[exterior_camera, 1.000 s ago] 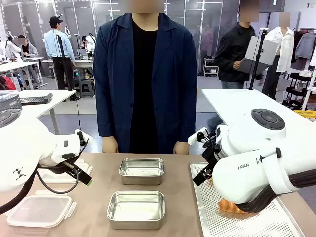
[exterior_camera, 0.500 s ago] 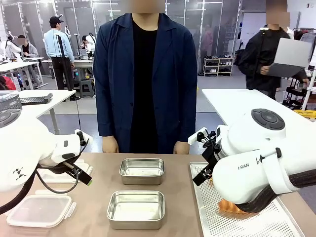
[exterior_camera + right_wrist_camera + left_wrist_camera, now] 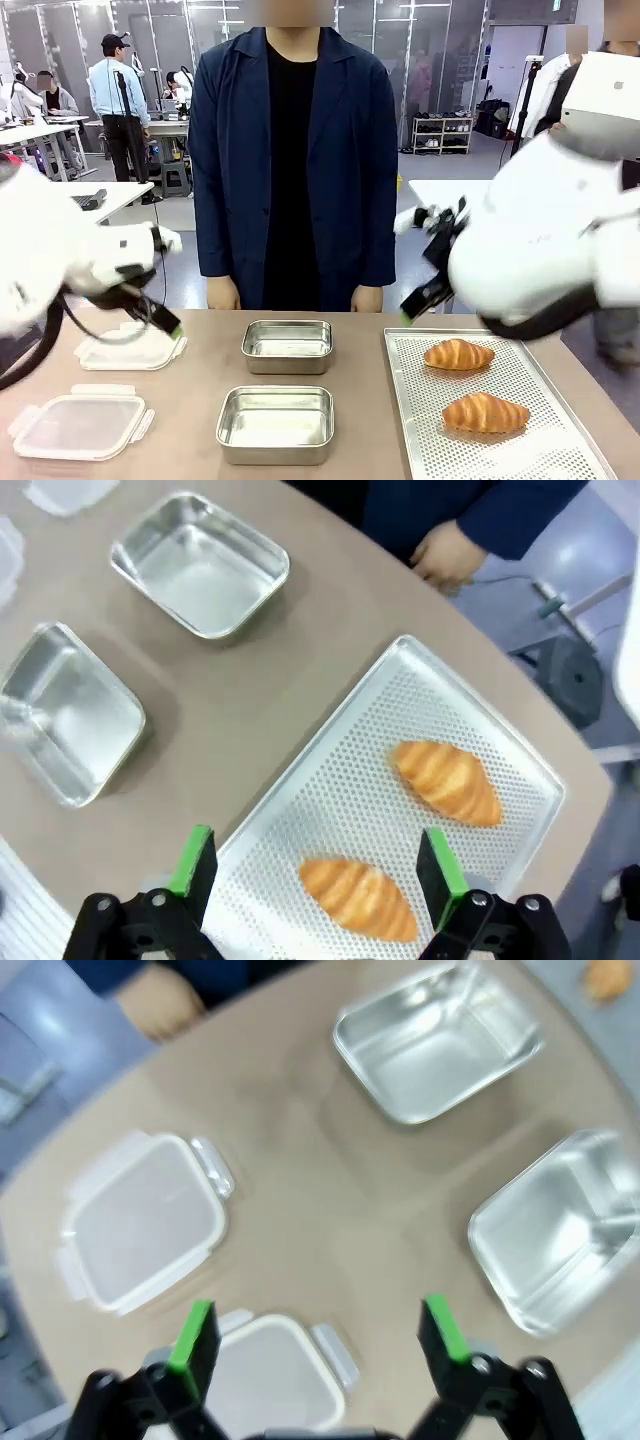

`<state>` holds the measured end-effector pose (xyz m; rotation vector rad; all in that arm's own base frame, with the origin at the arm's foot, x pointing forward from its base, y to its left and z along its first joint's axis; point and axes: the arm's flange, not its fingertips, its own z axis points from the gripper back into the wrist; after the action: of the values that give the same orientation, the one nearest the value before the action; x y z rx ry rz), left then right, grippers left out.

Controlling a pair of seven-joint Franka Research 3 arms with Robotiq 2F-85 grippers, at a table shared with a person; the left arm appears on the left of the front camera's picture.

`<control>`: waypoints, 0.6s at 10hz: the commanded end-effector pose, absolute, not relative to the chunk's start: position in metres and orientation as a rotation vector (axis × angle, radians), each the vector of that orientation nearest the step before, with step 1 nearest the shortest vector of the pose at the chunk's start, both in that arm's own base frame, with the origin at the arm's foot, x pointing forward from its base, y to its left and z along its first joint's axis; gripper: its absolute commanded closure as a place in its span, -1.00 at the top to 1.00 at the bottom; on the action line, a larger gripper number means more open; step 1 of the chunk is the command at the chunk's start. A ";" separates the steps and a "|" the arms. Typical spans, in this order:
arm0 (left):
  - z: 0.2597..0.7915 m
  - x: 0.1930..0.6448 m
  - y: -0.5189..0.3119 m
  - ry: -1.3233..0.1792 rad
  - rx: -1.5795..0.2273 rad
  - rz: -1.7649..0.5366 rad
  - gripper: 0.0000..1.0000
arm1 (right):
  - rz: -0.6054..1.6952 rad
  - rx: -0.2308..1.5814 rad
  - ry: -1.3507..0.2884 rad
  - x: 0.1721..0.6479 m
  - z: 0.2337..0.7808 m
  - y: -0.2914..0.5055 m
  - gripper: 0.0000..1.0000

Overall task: Place the bread into the airtight container.
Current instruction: Pick up a Butter Roll and place it into an empty Airtight Container.

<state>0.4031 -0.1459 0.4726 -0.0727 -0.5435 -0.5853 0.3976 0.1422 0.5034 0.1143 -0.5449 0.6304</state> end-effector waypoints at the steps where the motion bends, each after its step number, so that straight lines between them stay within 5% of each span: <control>1: 0.579 0.389 -0.124 -0.448 -0.198 -0.621 1.00 | 0.669 0.148 -0.493 0.384 0.590 0.114 1.00; 4: 0.721 0.316 -0.087 -0.378 -0.317 -0.696 1.00 | 0.690 0.151 -0.501 0.320 0.706 0.060 1.00; 6: 0.774 0.263 -0.052 -0.464 -0.340 -0.696 1.00 | 0.680 0.123 -0.530 0.271 0.740 0.021 1.00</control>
<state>0.2607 -0.0653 0.7659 -0.3204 -0.4519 -0.6956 0.2763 0.0363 0.7438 0.1394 -0.5294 0.6675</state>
